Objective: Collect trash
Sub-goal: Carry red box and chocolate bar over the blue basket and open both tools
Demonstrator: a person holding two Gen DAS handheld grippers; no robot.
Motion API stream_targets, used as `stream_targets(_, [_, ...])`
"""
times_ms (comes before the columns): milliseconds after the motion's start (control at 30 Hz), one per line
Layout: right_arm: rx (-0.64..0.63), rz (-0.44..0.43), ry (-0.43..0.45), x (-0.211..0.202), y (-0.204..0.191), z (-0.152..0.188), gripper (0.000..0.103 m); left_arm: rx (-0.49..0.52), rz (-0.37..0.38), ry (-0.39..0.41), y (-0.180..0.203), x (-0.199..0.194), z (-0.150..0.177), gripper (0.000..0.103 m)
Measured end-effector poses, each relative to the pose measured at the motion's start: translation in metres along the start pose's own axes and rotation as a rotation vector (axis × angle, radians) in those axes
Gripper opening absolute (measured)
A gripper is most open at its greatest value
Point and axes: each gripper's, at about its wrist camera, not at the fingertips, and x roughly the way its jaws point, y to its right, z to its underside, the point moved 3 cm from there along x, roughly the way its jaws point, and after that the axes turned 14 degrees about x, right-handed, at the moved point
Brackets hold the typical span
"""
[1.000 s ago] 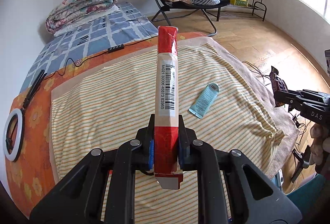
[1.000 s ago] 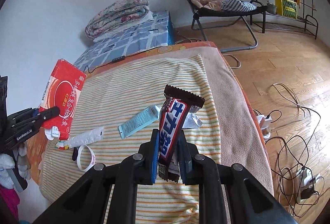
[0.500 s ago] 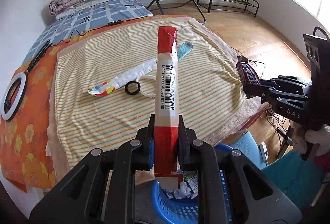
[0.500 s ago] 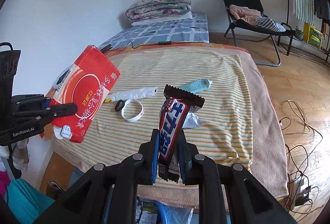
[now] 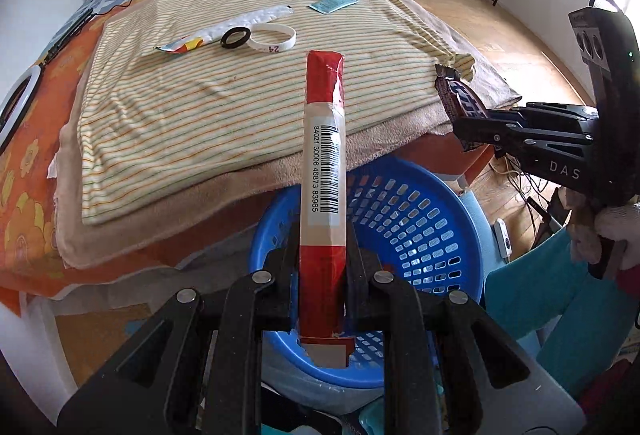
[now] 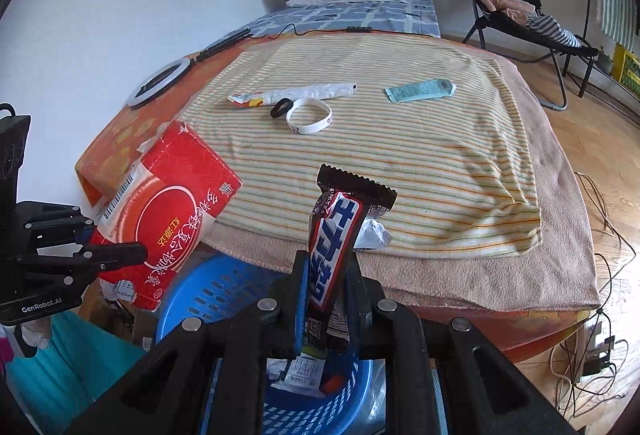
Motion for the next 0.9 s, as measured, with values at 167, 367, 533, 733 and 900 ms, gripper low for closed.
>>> stream_targets(167, [-0.003, 0.015, -0.045, 0.011, 0.0, 0.024, 0.015, 0.013, 0.013, -0.028, 0.01, 0.013, 0.015, 0.015])
stream_targets(367, [0.001, 0.012, -0.085, 0.023, 0.001, 0.042, 0.015, 0.028, 0.042, -0.051, 0.024, 0.025, 0.027, 0.015])
stream_targets(533, [-0.005, 0.008, -0.102, 0.028, -0.003, 0.052, 0.015, 0.065, 0.062, -0.064, 0.04, 0.029, 0.034, 0.015])
stream_targets(733, [-0.021, 0.014, -0.12, 0.032, -0.006, 0.059, 0.015, 0.074, 0.079, -0.108, 0.047, 0.039, 0.044, 0.015])
stream_targets(900, [-0.027, 0.017, -0.135, 0.036, -0.007, 0.063, 0.015, 0.08, 0.083, -0.139, 0.051, 0.047, 0.049, 0.015])
